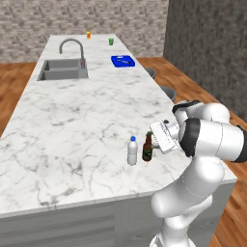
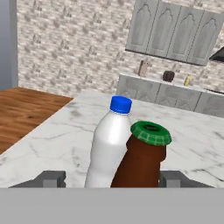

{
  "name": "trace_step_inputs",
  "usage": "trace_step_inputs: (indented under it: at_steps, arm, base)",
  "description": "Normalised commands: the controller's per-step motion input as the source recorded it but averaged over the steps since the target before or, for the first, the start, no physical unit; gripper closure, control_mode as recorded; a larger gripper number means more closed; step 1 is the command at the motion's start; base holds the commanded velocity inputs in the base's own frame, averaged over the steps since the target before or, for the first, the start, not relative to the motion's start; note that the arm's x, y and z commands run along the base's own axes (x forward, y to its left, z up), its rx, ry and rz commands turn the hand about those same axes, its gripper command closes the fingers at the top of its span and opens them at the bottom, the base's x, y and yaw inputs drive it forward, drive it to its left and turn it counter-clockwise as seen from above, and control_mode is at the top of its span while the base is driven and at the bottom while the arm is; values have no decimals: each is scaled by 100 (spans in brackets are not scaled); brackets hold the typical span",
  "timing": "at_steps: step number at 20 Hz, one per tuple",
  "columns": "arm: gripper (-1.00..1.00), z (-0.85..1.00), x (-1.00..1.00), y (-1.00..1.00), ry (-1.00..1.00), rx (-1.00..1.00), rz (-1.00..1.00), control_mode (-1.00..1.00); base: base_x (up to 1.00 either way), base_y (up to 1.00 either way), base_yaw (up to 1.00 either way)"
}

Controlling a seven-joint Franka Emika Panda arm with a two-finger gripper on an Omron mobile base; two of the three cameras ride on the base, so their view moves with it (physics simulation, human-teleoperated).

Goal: Place the drinks on the dining counter in a tight cluster.

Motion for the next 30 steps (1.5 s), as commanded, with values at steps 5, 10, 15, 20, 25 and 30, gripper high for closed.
trace_step_inputs:
  at_steps: [5,10,15,20,25,30]
  arm:
    - [-100,0,0,0,0,0,0,-100]
    - [-100,0,0,0,0,0,0,-100]
    - [-100,0,0,-26,0,0,0,-100]
    - [-100,10,0,-43,0,0,-2,-100]
    - [-100,25,0,-32,0,-1,-7,-100]
    - [-100,41,0,-27,5,-6,-13,-100]
  base:
    - [0,0,0]
    - [0,0,0]
    - [0,0,0]
    - [0,0,0]
    - [0,0,0]
    - [0,0,0]
